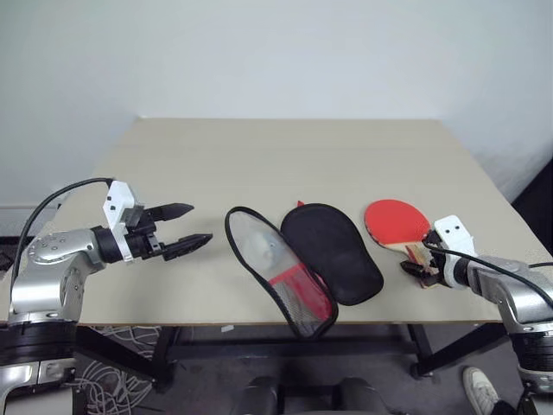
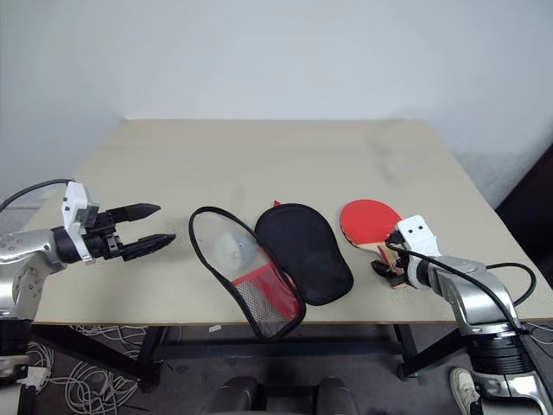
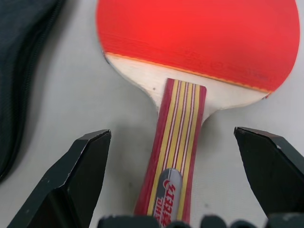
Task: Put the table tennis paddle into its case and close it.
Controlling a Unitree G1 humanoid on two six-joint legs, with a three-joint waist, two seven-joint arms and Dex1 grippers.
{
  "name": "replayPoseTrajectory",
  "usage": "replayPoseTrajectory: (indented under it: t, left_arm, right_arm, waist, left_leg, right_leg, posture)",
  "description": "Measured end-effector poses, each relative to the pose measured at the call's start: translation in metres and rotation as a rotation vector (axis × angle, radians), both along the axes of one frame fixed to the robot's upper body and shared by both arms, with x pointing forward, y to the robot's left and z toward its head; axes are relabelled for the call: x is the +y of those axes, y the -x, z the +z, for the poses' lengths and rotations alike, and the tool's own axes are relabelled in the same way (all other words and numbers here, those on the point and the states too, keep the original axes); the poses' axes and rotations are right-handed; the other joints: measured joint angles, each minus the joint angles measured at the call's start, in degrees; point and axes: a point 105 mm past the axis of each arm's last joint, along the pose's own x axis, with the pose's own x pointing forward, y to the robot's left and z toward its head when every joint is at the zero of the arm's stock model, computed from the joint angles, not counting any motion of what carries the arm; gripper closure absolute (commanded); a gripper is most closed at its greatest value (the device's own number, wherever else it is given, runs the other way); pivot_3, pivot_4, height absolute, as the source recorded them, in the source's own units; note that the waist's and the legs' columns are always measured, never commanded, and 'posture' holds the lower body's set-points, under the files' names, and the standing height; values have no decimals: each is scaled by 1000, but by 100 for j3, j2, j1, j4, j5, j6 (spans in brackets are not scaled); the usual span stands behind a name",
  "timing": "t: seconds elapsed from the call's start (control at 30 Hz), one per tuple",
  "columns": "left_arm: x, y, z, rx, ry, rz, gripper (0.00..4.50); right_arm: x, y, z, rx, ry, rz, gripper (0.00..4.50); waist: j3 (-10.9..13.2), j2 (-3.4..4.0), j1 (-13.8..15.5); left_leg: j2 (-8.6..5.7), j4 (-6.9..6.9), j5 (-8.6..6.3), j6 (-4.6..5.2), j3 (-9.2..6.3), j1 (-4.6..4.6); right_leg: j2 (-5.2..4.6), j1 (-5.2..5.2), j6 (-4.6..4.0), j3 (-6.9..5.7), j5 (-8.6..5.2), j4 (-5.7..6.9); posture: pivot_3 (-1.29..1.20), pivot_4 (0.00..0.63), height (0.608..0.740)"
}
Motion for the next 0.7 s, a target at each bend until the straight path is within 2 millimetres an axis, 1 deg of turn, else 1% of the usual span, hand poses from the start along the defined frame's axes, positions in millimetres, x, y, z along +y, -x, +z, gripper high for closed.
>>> replayPoseTrajectory:
  t: [0.1,0.2,0.23,0.33,0.37,0.6,0.63,0.7]
  left_arm:
    - [-1,-2,2,-13,1,-4,0]
    - [-1,-4,4,-22,5,-5,0]
    - [-2,-4,3,-21,8,-6,0]
    - [-2,-5,1,-19,9,-7,0]
    - [-2,-5,0,-18,8,-6,0]
    - [-2,-5,-1,-17,5,-4,0]
    - [-2,-5,-1,-16,4,-3,0]
    - [-2,-5,-1,-16,4,-3,0]
  right_arm:
    - [-1,-3,-4,-3,-25,-64,574]
    - [-2,-9,-5,-11,-50,-122,1585]
    - [-3,-11,-6,-11,-60,-142,2030]
    - [-2,-14,-7,-7,-95,-192,3047]
    - [-2,-14,-7,-4,-99,-197,3322]
    - [-3,-17,-3,-14,-96,-201,3320]
    - [-2,-19,0,-24,-104,-196,3320]
    - [6,-26,12,-65,-137,-171,3320]
  waist:
    - [-1,-2,-1]
    - [-2,-3,-1]
    - [-2,-3,-1]
    - [-3,-5,1]
    - [-3,-6,1]
    - [-1,-2,-3]
    - [0,-1,-5]
    - [0,1,-21]
  left_leg:
    - [-1,2,0,0,0,2]
    - [-1,4,0,0,0,5]
    - [-1,3,0,0,0,5]
    - [0,8,0,1,-2,4]
    - [-1,10,0,1,-2,4]
    - [-3,11,-1,3,0,1]
    - [-3,11,-1,3,1,0]
    - [-1,9,-1,3,6,1]
  right_leg:
    - [0,3,0,1,1,-1]
    - [2,4,0,0,1,1]
    - [2,5,0,1,1,1]
    - [2,5,-4,0,4,1]
    - [1,6,-4,0,5,1]
    - [1,3,-4,2,4,6]
    - [2,2,-4,3,4,8]
    - [7,-3,-4,10,4,11]
  posture:
    - [0,0,734]
    - [0,0,734]
    - [0,0,734]
    - [0,0,734]
    - [0,0,734]
    - [0,0,734]
    - [0,0,734]
    - [0,0,734]
